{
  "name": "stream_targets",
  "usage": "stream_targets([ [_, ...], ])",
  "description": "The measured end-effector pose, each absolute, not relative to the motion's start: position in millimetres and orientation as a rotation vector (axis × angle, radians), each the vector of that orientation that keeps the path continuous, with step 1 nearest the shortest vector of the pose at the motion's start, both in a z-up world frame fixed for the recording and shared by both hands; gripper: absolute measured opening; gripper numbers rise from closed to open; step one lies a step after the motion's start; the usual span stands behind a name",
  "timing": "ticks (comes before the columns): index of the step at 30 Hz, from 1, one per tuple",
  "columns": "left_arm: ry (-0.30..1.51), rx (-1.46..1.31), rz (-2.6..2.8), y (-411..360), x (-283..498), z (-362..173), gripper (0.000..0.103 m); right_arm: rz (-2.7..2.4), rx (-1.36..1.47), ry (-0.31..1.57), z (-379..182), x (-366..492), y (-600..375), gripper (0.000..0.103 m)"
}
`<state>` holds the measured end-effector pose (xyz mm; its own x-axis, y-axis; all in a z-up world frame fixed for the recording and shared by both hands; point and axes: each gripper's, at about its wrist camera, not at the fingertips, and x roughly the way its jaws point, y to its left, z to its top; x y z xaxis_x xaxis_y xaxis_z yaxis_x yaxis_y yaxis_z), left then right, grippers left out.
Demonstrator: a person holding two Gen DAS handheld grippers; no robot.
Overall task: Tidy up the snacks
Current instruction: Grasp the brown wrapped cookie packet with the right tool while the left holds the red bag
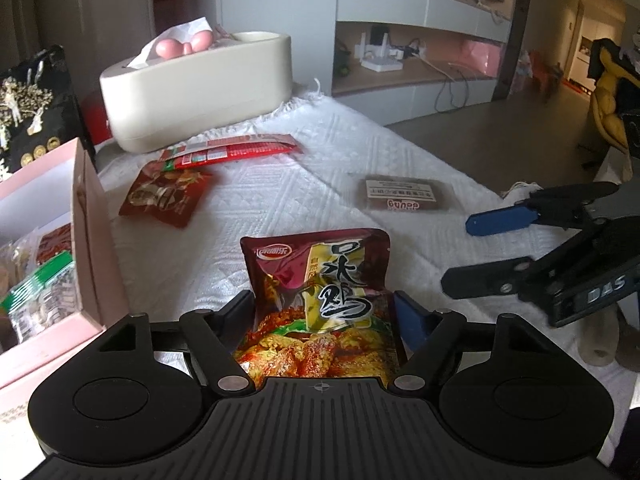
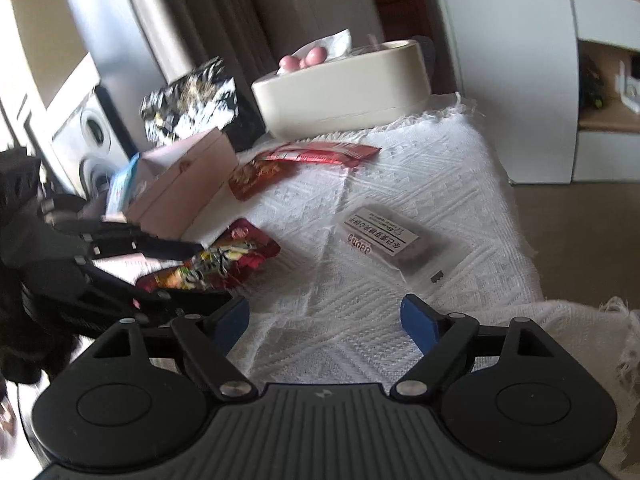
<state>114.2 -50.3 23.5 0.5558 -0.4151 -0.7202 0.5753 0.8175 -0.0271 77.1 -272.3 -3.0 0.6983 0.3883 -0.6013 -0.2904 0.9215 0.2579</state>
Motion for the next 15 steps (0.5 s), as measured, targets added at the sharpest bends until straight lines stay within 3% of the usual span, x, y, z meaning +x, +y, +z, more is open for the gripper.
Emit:
stream_targets([
  [10, 0.74, 0.13, -0.545, -11.7, 58.3, 62.8, 0.08, 0.335, -0.12, 0.627, 21.3, 95.7, -256.1, 0.083],
  [15, 0.747, 0.018, -0.471, 22.5, 36.8, 65.1, 0.08, 0.34, -0.135, 0.734, 4.3, 146.7, -265.0, 0.083],
])
